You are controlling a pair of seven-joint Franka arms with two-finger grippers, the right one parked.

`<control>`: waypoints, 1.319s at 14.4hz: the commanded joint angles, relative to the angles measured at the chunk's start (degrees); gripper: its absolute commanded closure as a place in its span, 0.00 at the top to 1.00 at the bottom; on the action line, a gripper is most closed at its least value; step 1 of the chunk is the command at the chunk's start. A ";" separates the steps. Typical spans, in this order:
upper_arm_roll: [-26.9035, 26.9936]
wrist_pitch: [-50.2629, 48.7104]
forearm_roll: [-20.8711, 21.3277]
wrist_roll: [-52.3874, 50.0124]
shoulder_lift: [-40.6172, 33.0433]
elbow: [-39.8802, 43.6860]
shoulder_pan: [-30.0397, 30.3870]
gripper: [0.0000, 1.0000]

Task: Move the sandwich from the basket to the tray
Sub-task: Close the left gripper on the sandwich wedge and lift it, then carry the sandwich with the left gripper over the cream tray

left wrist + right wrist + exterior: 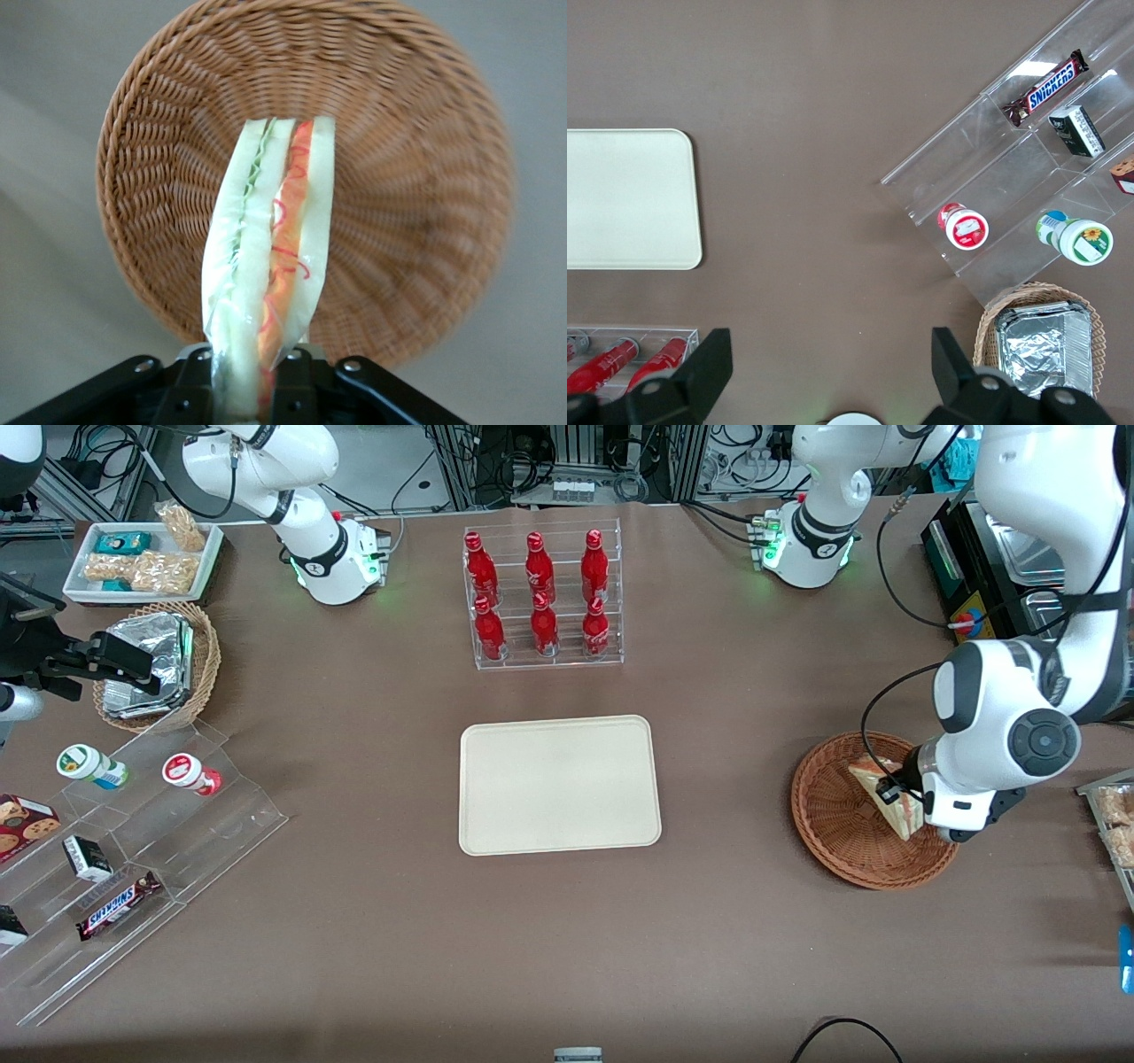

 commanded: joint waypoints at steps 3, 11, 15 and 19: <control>-3.29 -4.21 0.36 9.68 0.31 4.62 -8.49 0.01; -8.14 12.29 -8.17 -5.63 10.04 9.88 -27.99 0.00; -7.79 14.25 -5.64 -16.63 19.45 18.76 -35.83 0.00; -7.96 17.15 2.73 -25.43 23.51 20.00 -39.26 0.00</control>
